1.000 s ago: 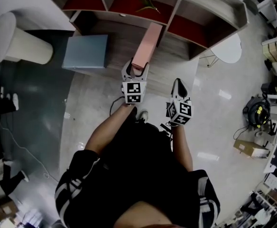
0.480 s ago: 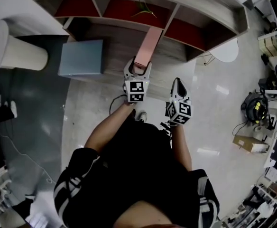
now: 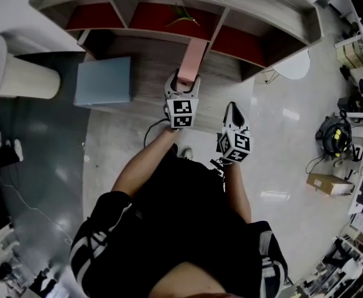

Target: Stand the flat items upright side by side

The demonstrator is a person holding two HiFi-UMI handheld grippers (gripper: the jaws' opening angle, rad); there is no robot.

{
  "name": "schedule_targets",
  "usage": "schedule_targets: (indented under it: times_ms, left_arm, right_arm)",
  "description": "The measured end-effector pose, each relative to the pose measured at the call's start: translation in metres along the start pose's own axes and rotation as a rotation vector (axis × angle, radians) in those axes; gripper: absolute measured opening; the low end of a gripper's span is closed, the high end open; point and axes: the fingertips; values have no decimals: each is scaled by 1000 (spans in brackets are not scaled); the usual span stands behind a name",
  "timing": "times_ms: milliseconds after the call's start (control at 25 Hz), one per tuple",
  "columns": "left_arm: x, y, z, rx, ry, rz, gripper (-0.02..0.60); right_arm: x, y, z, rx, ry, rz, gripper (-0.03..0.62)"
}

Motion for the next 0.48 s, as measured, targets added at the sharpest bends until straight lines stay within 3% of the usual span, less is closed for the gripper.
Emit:
schedule_targets:
  times_ms: [480]
  left_arm:
    - [-12, 9, 28, -3, -19, -6, 301]
  right_arm:
    - [-17, -1, 5, 14, -35, 19, 25]
Point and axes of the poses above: the fingertips, and each gripper's own axes: z forward along the fingers, x to its left, y out of its top, and after that the axes turned 1 degree about y, right-handed
